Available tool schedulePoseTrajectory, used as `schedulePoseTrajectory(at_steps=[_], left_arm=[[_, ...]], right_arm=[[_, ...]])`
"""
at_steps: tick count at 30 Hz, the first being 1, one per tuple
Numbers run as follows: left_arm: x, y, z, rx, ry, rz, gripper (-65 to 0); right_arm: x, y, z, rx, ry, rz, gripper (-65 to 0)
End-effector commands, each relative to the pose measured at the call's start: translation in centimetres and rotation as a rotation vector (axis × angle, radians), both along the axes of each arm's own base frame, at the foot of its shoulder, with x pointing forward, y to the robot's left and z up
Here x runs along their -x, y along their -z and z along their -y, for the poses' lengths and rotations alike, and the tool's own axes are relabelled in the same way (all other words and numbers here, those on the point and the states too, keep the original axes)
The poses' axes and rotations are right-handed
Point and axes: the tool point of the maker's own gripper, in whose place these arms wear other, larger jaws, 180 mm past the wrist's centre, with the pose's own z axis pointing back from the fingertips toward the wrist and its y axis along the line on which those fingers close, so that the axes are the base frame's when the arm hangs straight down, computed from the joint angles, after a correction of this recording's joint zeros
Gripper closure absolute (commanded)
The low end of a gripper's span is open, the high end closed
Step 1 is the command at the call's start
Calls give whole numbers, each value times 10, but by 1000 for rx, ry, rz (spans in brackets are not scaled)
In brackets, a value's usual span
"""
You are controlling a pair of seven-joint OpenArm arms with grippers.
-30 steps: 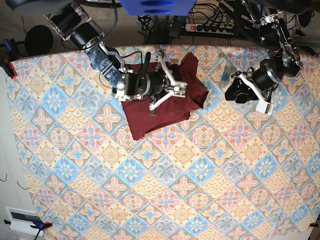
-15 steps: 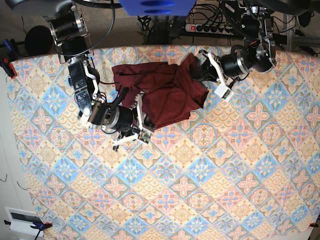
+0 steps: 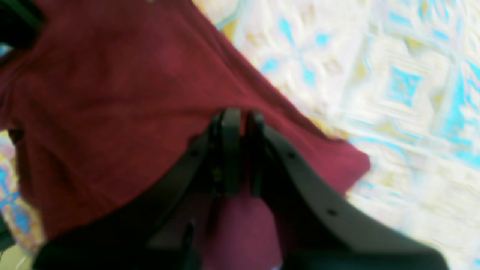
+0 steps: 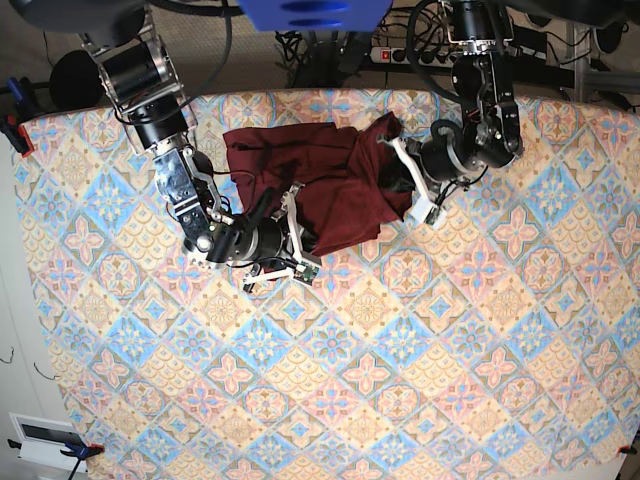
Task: Layout the t-shirt on the table in an organized manner, then fold the t-shirt properly
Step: 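Grasp the folded shirt's corners with both grippers, then pull the grasped corners apart with both grippers to straighten the bundle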
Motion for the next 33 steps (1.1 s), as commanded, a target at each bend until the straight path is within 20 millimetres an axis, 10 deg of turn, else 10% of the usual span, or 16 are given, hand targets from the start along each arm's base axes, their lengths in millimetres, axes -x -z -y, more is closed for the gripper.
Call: schedulePoseTrajectory(at_steps=[1, 7, 15, 24, 33], left_arm=[[-16, -13, 6, 30, -5, 54, 0], [-55, -25, 11, 27, -31, 134, 0], [-72, -43, 12, 53, -58, 208, 0], [-16, -77, 21, 108, -25, 255, 0], [19, -61, 57, 156, 71, 165, 0]], right_arm=[[-10, -2, 13, 28, 20, 21, -39], [-36, 7, 70, 263, 107, 116, -39], [-56, -23, 100, 243, 225, 195, -39], [-71, -48, 141, 200, 387, 245, -39], [-91, -43, 124, 231, 317, 220, -39]])
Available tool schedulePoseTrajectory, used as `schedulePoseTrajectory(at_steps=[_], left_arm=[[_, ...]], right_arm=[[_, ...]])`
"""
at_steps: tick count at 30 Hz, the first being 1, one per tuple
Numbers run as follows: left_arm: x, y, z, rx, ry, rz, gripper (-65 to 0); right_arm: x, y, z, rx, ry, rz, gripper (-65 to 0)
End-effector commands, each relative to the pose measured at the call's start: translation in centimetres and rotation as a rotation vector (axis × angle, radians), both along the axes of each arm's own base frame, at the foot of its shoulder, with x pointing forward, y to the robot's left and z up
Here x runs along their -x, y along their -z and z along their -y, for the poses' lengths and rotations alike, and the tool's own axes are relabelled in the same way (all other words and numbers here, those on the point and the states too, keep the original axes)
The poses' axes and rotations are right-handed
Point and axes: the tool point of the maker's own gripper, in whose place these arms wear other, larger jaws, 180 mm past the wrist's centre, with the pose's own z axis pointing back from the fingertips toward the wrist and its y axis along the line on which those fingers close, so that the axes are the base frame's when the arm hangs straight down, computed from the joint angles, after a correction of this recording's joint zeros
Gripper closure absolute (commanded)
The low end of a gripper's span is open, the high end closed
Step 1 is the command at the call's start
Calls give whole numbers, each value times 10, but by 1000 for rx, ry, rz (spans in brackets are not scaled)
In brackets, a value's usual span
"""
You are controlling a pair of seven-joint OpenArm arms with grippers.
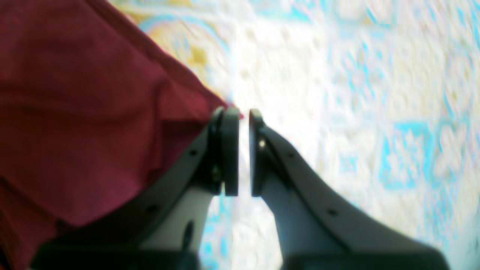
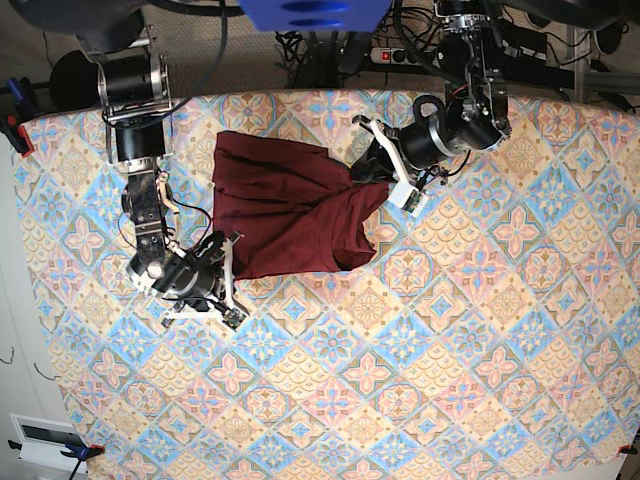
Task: Layout the t-shirt on the table in an organized manner, then fold the t-shirt properly
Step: 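Pull the grasped corners apart with both grippers to straighten the bundle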
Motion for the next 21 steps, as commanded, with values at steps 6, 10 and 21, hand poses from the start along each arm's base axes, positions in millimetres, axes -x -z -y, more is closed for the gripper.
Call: schedulePoseTrajectory(at_steps=[6, 10, 21], left_arm=[[-1, 8, 24, 38, 62, -20, 0], [-6, 36, 26, -15, 86, -82, 0], [-61, 58, 18, -132, 65, -48, 0]], right_arm=[[-23, 2, -11, -11, -48, 1, -39], [-9, 38, -21, 11, -102, -95, -38], [17, 37, 6, 116, -147, -75, -38]])
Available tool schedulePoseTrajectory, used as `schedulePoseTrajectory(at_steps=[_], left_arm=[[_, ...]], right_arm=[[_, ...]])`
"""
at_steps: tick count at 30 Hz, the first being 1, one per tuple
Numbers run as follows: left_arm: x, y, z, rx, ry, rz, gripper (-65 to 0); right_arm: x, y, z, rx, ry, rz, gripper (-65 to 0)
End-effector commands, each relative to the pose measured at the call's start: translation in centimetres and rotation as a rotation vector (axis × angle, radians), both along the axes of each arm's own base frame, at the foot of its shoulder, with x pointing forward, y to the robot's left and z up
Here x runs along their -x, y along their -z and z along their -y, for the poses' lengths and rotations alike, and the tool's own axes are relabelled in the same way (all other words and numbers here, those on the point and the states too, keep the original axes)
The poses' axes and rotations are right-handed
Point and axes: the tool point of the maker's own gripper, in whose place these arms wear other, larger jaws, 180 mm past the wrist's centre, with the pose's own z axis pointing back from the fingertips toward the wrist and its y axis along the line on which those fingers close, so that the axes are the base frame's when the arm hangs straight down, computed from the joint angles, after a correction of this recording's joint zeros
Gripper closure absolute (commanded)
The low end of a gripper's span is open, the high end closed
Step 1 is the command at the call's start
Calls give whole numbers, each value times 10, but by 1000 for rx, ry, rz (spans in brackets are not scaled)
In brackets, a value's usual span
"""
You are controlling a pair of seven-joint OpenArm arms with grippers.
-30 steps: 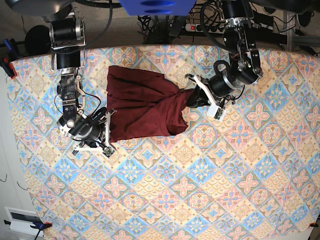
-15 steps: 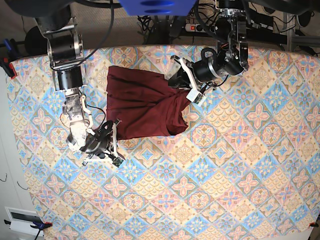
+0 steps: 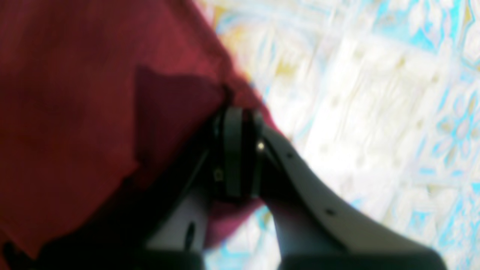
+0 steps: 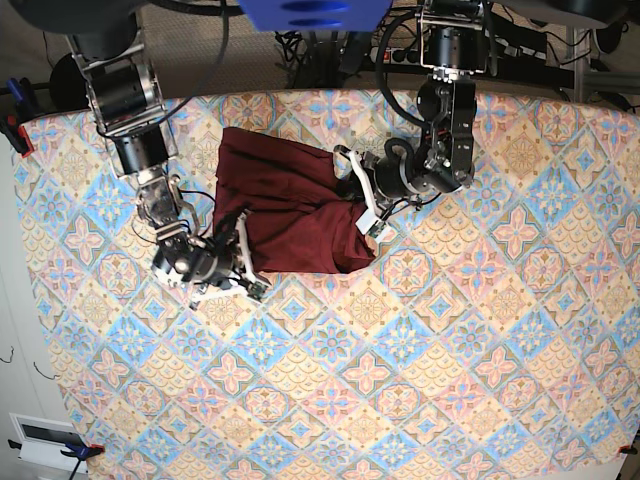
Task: Layout the t-shirt on the table in an organized manner, then fold the t-shirt properly
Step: 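Pull the grasped corners apart with both grippers to straighten the bundle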
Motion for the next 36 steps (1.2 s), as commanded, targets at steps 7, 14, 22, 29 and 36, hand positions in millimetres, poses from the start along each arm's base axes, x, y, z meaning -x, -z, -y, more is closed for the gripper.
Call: schedulePoseTrajectory(at_steps=[7, 14, 22, 29, 36], left_arm=[[-55, -18, 2, 8, -23, 92, 0], [-97, -45, 28, 76, -21, 148, 0], [-137, -65, 64, 189, -136, 150, 0], [-126, -72, 52, 151, -135, 148, 0], [-76, -68, 6, 69, -136, 148, 0]], right_arm=[[22, -25, 54, 61, 84, 80, -38], [44, -60, 73, 55, 162, 179, -38], [91, -71, 76, 50, 172, 204, -38], [101, -61, 52, 25, 110, 172, -38], [53, -100, 50, 5, 121, 306, -38]])
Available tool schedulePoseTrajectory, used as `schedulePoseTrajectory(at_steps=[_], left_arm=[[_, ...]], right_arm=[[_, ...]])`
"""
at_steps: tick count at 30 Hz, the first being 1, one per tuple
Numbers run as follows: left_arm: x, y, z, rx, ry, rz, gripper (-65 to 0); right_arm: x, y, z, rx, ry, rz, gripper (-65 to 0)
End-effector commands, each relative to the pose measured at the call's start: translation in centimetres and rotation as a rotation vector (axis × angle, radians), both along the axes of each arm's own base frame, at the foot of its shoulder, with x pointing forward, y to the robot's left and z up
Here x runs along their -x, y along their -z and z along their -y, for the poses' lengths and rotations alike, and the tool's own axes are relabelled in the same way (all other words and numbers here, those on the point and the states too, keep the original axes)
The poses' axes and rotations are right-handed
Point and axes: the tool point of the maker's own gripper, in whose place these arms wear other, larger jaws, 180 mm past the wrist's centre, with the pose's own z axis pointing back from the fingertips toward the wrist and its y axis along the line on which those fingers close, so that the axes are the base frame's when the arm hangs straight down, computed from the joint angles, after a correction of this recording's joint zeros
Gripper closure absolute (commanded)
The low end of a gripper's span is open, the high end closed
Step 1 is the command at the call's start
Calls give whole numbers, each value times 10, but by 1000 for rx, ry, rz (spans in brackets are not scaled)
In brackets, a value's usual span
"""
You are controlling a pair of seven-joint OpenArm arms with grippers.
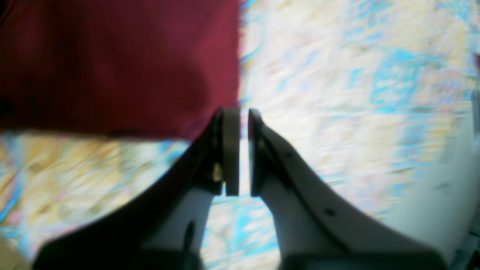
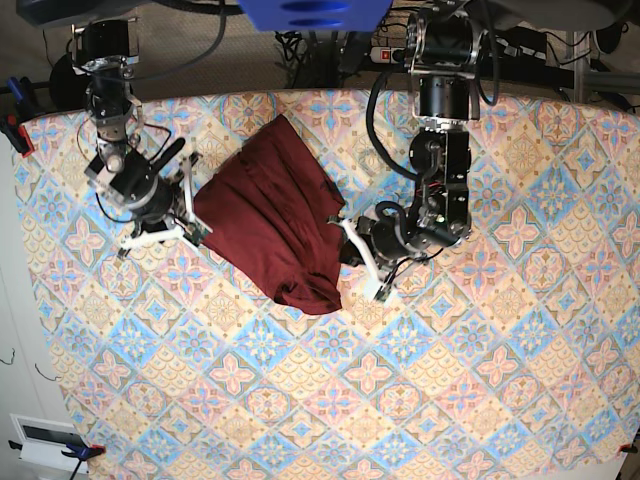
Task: Layout the t-shirt on the table in an organized manner, then fold the t-shirt properly
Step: 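Pull the grasped corners apart with both grippers to straighten the bundle, then release the shirt with the left gripper and lift it away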
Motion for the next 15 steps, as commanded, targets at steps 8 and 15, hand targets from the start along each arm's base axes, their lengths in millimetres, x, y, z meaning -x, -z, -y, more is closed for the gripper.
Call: schedulePoseTrajectory(at_steps=[8, 15], left_arm=[[49, -11, 6, 126, -2, 9, 0], [71, 2, 14, 143, -8, -44, 0]], right_arm=[[-48, -18, 10, -31, 47, 63, -38], [-58, 29, 3, -112, 117, -80, -38]])
